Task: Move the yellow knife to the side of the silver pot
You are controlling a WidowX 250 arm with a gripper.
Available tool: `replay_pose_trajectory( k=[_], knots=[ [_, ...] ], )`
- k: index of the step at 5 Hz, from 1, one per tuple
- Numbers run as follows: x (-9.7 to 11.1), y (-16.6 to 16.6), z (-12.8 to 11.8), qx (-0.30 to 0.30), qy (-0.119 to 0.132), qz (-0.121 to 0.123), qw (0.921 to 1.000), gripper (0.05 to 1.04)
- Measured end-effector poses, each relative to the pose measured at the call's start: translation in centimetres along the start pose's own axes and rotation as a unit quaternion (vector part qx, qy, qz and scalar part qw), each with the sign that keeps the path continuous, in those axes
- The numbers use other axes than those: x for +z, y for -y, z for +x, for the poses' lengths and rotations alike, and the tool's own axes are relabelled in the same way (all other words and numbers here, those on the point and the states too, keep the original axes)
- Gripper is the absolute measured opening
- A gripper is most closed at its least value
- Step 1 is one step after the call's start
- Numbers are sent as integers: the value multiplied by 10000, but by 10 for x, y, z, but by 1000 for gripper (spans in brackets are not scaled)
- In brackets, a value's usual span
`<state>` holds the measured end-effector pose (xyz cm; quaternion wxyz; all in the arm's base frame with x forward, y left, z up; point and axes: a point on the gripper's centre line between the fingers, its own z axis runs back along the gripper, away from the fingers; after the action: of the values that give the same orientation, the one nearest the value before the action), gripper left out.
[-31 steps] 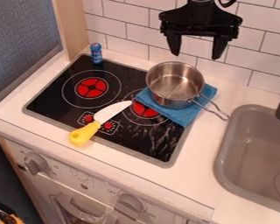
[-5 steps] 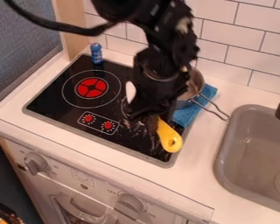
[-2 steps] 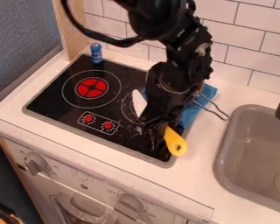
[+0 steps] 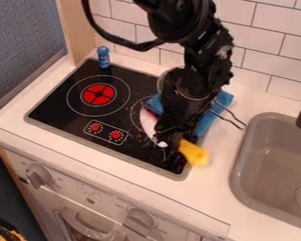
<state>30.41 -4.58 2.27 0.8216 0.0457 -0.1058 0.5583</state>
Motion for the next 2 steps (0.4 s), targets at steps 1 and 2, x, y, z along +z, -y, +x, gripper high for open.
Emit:
replay_pose_trajectory(
  k=[1,2],
  knots=[
    [0,-1,-1,-52,-11,22,10000,947],
    [-1,0,-3,-70,-33,3,10000,1005]
  ],
)
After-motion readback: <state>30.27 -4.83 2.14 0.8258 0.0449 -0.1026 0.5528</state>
